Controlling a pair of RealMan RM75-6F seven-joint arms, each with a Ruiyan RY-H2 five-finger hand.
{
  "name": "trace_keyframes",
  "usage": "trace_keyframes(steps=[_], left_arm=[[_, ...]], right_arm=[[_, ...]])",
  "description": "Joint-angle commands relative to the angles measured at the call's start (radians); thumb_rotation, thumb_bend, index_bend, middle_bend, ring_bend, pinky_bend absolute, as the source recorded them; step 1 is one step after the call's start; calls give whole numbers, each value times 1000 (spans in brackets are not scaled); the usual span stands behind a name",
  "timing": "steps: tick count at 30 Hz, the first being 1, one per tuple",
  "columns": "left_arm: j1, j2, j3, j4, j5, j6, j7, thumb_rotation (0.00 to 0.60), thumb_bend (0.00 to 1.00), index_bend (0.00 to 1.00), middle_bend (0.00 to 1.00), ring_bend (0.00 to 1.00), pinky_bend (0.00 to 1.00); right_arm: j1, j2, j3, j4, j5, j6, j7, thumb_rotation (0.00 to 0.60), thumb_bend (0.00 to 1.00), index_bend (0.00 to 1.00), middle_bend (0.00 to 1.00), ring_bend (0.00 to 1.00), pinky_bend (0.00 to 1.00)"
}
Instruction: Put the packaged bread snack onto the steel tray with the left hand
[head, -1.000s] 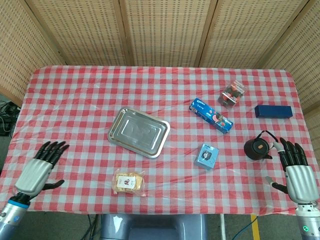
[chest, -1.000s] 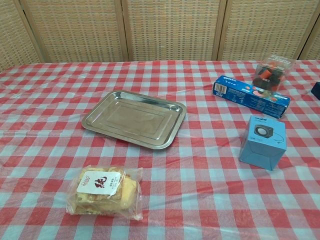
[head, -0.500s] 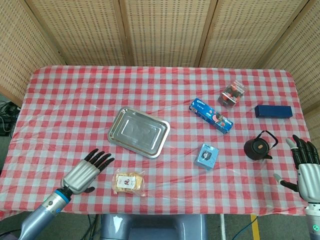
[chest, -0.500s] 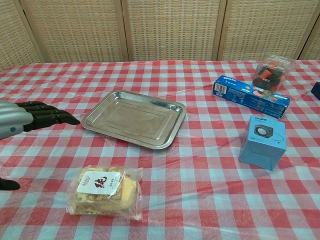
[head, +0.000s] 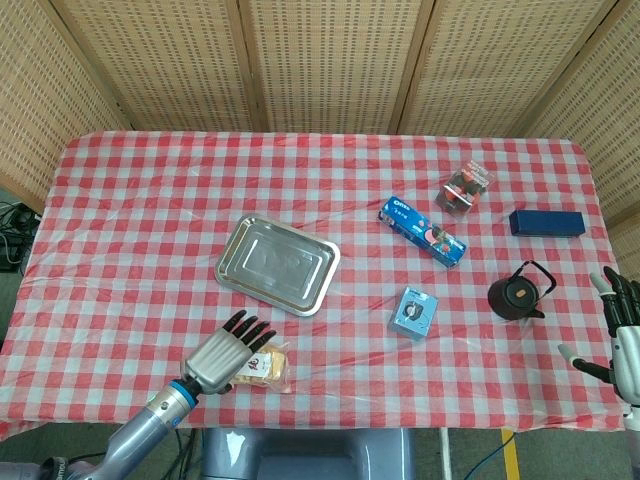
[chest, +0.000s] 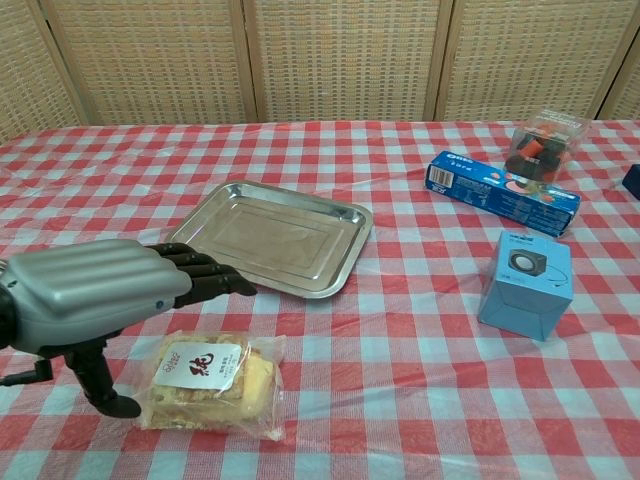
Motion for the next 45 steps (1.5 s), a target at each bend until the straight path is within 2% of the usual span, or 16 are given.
trace_keyframes(steps=[1,6,13,15,18,20,22,25,28,32,38,41,44,45], left_arm=[[-23,-42,13,6,-40,31,40,600,80,0,0,0,0],[-45,-111,30,48,-96,91,108,600,81,0,0,0,0],[-60,-165,38,97,-115,139,109,600,84,0,0,0,0],[-59,-191,37,120,-98,157,92,600,99,12,0,0,27],[-52,-227,49,157,-43,179,62,600,172,190,12,22,176],[-49,-237,56,167,-26,186,52,600,291,374,94,108,293],[-46,-250,63,180,-10,193,46,600,411,504,204,201,383],[-39,-274,76,211,21,214,47,600,513,621,315,294,466],[-32,-285,83,230,45,231,43,600,522,690,352,322,474],[-26,-257,71,212,102,249,-22,600,521,686,352,322,474],[-36,-171,20,150,151,267,-83,600,521,683,352,322,466],[-57,-114,-39,118,142,263,-96,600,520,680,352,322,462],[-79,-88,-76,115,129,251,-91,600,519,678,352,322,459],[-96,-81,-107,124,120,245,-89,600,519,678,352,322,457]], right_arm=[[-2,4,2,0,2,3,12,600,0,0,0,0,0],[-6,12,9,3,11,6,46,600,0,0,0,0,0],[-11,19,16,6,19,9,75,600,0,0,0,0,0],[-12,20,17,7,18,13,80,600,0,0,0,0,0],[-15,22,20,7,18,19,92,600,0,0,0,0,0],[-15,23,20,8,17,20,95,600,0,0,0,0,0],[-16,25,20,8,17,21,101,600,0,0,0,0,0],[-18,27,22,9,17,24,112,600,0,0,0,0,0],[-21,29,25,10,17,29,123,600,0,0,0,0,0],[-24,31,28,11,17,37,136,600,0,0,0,0,0],[-24,31,26,8,14,33,131,600,0,0,0,0,0],[-24,31,24,6,10,34,128,600,0,0,0,0,0],[-23,31,24,6,12,30,131,600,0,0,0,0,0],[-22,31,24,8,14,25,135,600,0,0,0,0,0]])
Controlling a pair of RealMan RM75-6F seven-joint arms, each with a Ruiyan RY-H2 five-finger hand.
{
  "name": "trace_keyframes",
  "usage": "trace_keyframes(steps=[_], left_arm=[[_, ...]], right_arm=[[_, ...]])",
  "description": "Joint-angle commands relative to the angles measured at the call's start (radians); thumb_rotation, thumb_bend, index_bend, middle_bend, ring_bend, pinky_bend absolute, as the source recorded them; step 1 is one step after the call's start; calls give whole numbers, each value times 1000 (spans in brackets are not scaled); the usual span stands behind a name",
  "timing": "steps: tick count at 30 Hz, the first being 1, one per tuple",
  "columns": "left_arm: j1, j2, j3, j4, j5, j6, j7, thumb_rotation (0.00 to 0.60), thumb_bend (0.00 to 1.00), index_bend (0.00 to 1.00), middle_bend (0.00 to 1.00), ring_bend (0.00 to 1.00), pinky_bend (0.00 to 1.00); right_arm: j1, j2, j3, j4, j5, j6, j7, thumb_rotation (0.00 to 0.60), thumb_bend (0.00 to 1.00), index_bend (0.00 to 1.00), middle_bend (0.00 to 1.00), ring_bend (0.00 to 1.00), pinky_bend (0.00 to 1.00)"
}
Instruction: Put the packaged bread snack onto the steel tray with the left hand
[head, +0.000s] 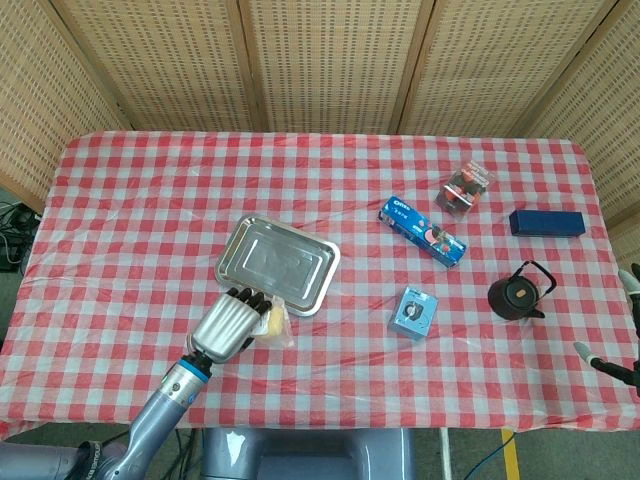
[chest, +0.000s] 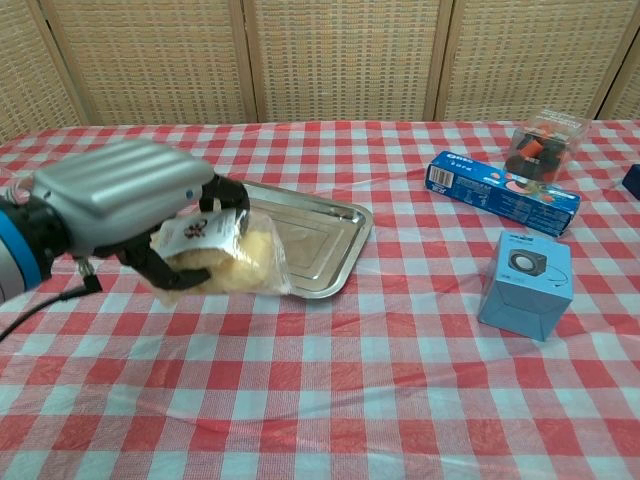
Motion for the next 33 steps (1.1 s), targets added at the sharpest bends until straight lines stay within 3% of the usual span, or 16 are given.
trace_keyframes(steps=[1,8,12,18,24,27,28,31,33], left_arm=[[-44,24,-67,10,-26,-23,1,600,519,677,352,322,455],[-145,-5,-161,132,-121,-95,42,600,512,667,342,321,447],[-189,-42,-187,201,-180,-125,46,600,504,659,337,322,443],[-266,-126,-194,358,-265,-184,67,600,478,592,261,271,341],[-305,-191,-185,456,-283,-203,50,600,460,544,219,232,319],[-317,-218,-170,490,-296,-196,70,600,347,370,71,89,186],[-319,-221,-168,492,-301,-189,77,600,312,270,21,33,123],[-317,-226,-160,490,-307,-160,91,600,233,91,0,0,22],[-311,-220,-159,482,-308,-138,89,600,208,45,0,0,1]], right_arm=[[3,-1,0,4,4,-9,7,600,0,0,0,0,0],[14,-3,5,21,28,-46,36,600,0,0,0,0,0],[18,-2,8,29,43,-63,51,600,0,0,0,0,0],[21,-1,14,44,58,-82,91,600,0,0,0,0,0],[25,-2,17,58,63,-93,117,600,0,0,0,0,0],[26,-3,17,66,65,-97,129,600,0,0,0,0,0],[26,-3,17,67,65,-98,132,600,0,0,0,0,0],[26,-3,16,68,60,-98,133,600,0,0,0,0,0],[25,-3,14,64,55,-94,131,600,0,0,0,0,0]])
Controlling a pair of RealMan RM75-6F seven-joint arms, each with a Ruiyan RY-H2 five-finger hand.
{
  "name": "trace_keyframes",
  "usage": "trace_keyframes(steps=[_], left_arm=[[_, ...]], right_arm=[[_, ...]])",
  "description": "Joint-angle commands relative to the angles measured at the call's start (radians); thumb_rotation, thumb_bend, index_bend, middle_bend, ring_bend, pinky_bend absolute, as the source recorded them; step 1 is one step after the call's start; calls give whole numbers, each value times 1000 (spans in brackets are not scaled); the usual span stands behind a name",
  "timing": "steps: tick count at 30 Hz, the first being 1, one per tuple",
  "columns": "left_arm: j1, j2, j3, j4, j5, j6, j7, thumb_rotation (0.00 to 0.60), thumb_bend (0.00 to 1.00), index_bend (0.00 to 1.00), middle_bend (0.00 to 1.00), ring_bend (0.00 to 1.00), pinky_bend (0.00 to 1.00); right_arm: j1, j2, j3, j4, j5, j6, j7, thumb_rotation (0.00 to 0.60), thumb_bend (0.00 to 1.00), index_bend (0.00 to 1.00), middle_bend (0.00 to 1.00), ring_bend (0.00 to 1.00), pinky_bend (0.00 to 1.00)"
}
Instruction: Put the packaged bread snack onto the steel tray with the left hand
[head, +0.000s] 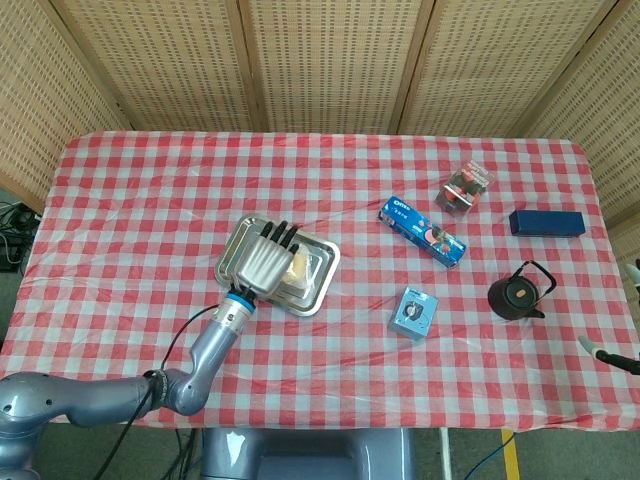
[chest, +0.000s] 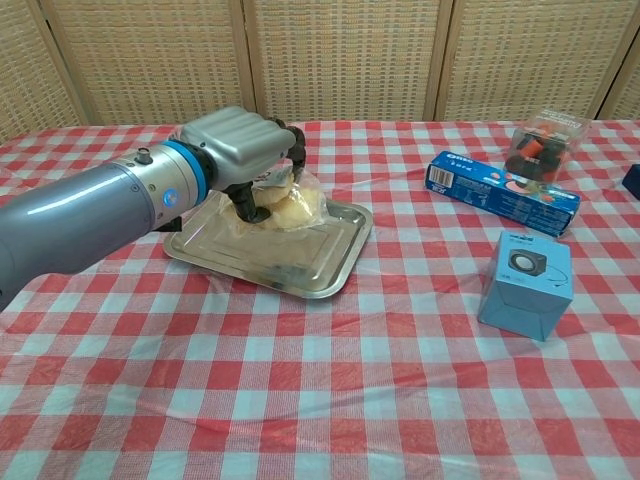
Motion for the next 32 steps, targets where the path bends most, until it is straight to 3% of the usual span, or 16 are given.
trace_keyframes(steps=[1,5,9,12,16,21,25,29,32], left_arm=[[8,7,5,-13,-7,28,0,600,200,26,0,0,0],[21,32,5,-44,-20,49,-6,600,125,0,0,0,0],[41,75,8,-102,-18,67,-32,600,125,0,0,0,0],[79,122,29,-169,41,110,-87,600,125,0,0,0,0],[168,201,84,-289,153,201,-198,600,121,0,0,0,0],[272,278,164,-358,289,324,-283,600,106,0,0,0,0],[384,363,256,-410,362,424,-348,600,95,0,0,0,0],[489,413,322,-391,424,527,-410,600,92,0,0,0,0],[558,401,354,-333,471,603,-447,600,92,0,0,0,0]], right_arm=[[-1,1,-2,-4,-5,5,-2,600,0,0,0,0,0],[-1,1,-5,-13,-15,10,-12,600,0,0,0,0,0],[-1,1,-8,-18,-22,14,-27,600,0,0,0,0,0],[-1,0,-9,-18,-22,12,-38,600,0,0,0,0,0],[1,-1,-10,-15,-17,4,-48,600,0,0,0,0,0],[3,-4,-9,-14,-6,-4,-70,600,0,0,0,0,0],[8,-11,-11,-14,0,-13,-122,600,0,0,0,0,0],[12,-22,-14,-17,-1,-16,-177,600,0,0,0,0,0],[16,-29,-17,-21,-1,-20,-214,600,0,0,0,0,0]])
